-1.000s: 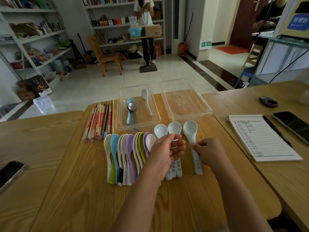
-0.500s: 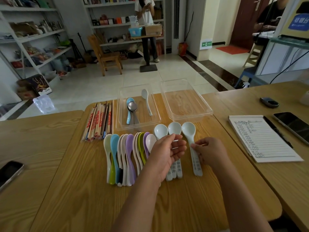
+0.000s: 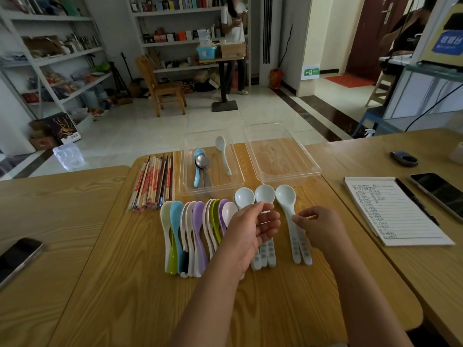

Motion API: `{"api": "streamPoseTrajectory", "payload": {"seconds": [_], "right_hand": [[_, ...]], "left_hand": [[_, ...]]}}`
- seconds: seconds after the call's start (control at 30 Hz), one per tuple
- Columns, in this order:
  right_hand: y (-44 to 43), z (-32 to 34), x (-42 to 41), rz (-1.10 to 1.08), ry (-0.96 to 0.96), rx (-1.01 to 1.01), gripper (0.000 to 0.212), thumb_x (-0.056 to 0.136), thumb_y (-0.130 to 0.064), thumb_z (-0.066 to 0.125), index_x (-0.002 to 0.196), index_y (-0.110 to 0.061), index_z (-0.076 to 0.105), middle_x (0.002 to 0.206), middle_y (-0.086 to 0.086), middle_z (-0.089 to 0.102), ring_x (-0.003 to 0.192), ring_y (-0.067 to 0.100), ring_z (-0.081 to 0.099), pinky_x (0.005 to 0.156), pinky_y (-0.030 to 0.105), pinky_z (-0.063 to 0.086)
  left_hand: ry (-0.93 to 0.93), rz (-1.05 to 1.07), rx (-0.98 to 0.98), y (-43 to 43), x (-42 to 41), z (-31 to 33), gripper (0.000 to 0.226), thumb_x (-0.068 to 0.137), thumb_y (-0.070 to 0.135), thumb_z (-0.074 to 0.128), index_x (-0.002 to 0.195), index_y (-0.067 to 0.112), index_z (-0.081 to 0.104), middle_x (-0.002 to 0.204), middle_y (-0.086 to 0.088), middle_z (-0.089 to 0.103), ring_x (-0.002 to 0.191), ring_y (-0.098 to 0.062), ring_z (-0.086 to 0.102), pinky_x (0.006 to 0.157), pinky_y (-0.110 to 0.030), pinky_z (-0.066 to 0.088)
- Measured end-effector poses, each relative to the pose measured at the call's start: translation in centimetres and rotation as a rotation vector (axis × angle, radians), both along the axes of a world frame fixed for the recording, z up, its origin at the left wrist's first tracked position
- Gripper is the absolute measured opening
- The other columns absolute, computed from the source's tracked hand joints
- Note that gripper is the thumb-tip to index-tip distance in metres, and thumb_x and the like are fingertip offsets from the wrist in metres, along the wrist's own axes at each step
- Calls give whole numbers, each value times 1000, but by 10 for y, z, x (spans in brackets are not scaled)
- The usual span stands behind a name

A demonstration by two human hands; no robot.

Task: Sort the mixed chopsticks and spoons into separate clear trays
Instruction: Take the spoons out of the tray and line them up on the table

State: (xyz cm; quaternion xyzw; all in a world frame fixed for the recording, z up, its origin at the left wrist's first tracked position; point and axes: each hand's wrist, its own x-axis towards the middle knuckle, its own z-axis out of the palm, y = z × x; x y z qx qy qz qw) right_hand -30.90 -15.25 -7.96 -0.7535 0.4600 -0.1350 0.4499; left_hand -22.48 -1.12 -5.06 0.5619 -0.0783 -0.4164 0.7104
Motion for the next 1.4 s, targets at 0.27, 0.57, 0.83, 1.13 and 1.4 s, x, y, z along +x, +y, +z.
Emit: {"api": "streamPoseTrajectory", "payload": {"seconds": [0.27, 0.57, 0.83, 1.13, 1.4], "right_hand": [[11, 30, 33, 126, -150, -97, 11, 89, -28, 71, 93, -17, 68, 75, 2, 67, 58, 11, 59, 59, 30, 54], [22, 70, 146, 334, -132, -159, 11, 94, -17, 64, 99, -8, 67, 62, 7, 70, 51, 17, 67, 56, 34, 57], [19, 68, 253, 431, 117, -406, 7, 90, 0, 57, 95, -5, 55, 70, 5, 60, 71, 26, 66, 57, 31, 53], [6, 28, 312, 417, 296, -635, 17, 98, -8, 46, 106, -7, 61, 98, 10, 66, 89, 24, 66, 76, 35, 58], [8, 20, 327, 298, 342, -573, 14, 99, -5, 45, 100, -7, 59, 77, 3, 50, 69, 18, 53, 57, 28, 42]], "left_hand": [[-18, 53, -39, 11, 30, 11, 29, 104, 26, 45, 104, 7, 66, 92, -10, 72, 82, -18, 69, 79, -31, 55], [-52, 226, -82, 25, 118, 50, 26, 103, 25, 47, 100, 8, 67, 82, -7, 72, 75, -16, 68, 68, -27, 54], [-53, 283, -18, 16, 182, 46, 26, 101, 25, 51, 107, 6, 68, 91, -9, 73, 85, -19, 68, 80, -31, 55], [-53, 289, -13, 15, 221, 34, 25, 103, 23, 48, 109, 6, 65, 88, -8, 71, 82, -18, 66, 79, -30, 55], [-47, 269, -18, 15, 224, 29, 27, 103, 23, 46, 112, 6, 64, 95, -10, 70, 86, -19, 66, 83, -31, 55]]}}
